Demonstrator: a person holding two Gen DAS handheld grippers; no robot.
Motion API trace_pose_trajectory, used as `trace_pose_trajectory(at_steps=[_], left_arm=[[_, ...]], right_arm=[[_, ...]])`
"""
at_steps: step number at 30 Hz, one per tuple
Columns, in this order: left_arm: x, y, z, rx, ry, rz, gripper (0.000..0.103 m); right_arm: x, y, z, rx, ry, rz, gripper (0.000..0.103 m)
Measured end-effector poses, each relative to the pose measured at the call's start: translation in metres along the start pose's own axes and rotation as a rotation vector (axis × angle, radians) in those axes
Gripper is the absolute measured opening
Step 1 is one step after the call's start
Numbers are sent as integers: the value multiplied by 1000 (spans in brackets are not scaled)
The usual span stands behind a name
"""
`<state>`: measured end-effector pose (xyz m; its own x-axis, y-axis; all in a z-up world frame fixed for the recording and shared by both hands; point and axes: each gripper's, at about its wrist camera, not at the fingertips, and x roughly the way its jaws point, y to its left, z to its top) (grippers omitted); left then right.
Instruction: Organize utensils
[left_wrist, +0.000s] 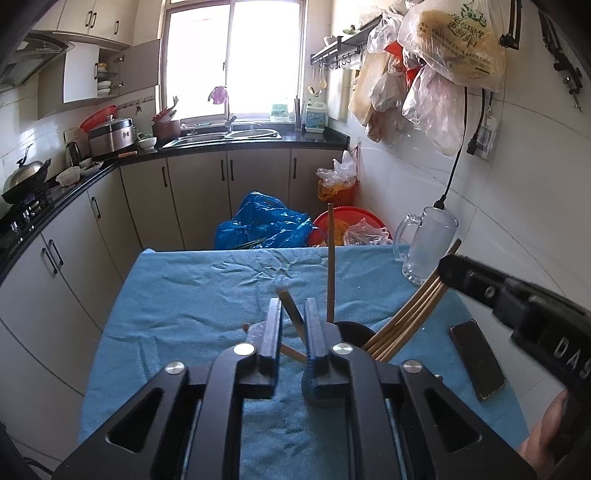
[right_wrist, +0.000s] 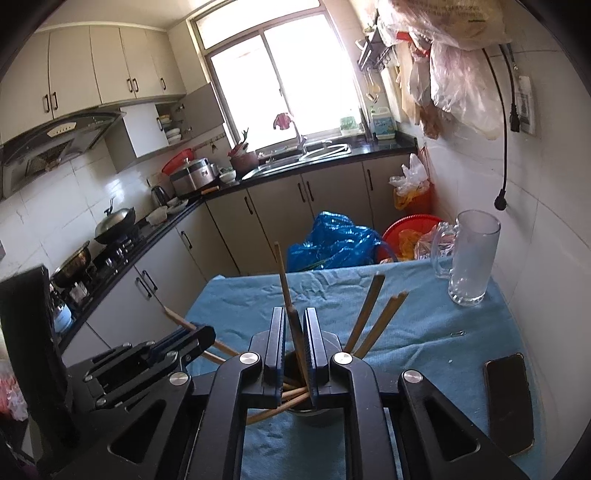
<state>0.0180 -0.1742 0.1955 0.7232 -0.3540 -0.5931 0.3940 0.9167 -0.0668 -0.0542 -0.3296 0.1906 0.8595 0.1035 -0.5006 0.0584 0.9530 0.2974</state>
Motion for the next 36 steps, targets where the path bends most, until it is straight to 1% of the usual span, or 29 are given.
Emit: trace_pose_trajectory(at_steps=[3, 4, 6, 11, 17, 19, 25, 28, 30, 31, 33, 36], left_arm=[[-11, -1, 0, 1, -17, 1, 26], [-17, -2, 0, 3, -25, 3, 27], [-27, -2, -1, 9, -39, 9, 34], [-52, -5, -5, 18, -61, 19, 38], [-83, -2, -16, 29, -94, 50, 45], [-91, -1, -21, 28, -94, 57, 46], [-117, 0, -41, 20, -93, 71, 50], [-132, -2, -52, 31, -113, 88, 57], [-142, -2, -61, 32, -134, 105, 67], [-146, -2, -65, 29, -142, 117, 70], [-155, -2, -75, 16, -162, 139, 81], [-164, -1, -87, 1, -169, 171, 91]], right_arm=[[-12, 2, 4, 4, -21, -2, 19], [-18, 3, 5, 2, -31, -4, 21], [-25, 6, 6, -3, -38, -4, 23], [-47, 14, 5, -10, -64, 0, 27], [-77, 23, 1, -28, -94, 1, 37], [-87, 25, -5, -37, -100, -3, 41], [-106, 24, -28, -34, -76, -11, 43], [-113, 21, -40, -26, -64, -15, 46], [-117, 20, -49, -23, -59, -18, 46], [-120, 20, -55, -23, -56, -20, 47], [-123, 18, -63, -22, -51, -27, 49], [-128, 15, -76, -16, -41, -33, 50]])
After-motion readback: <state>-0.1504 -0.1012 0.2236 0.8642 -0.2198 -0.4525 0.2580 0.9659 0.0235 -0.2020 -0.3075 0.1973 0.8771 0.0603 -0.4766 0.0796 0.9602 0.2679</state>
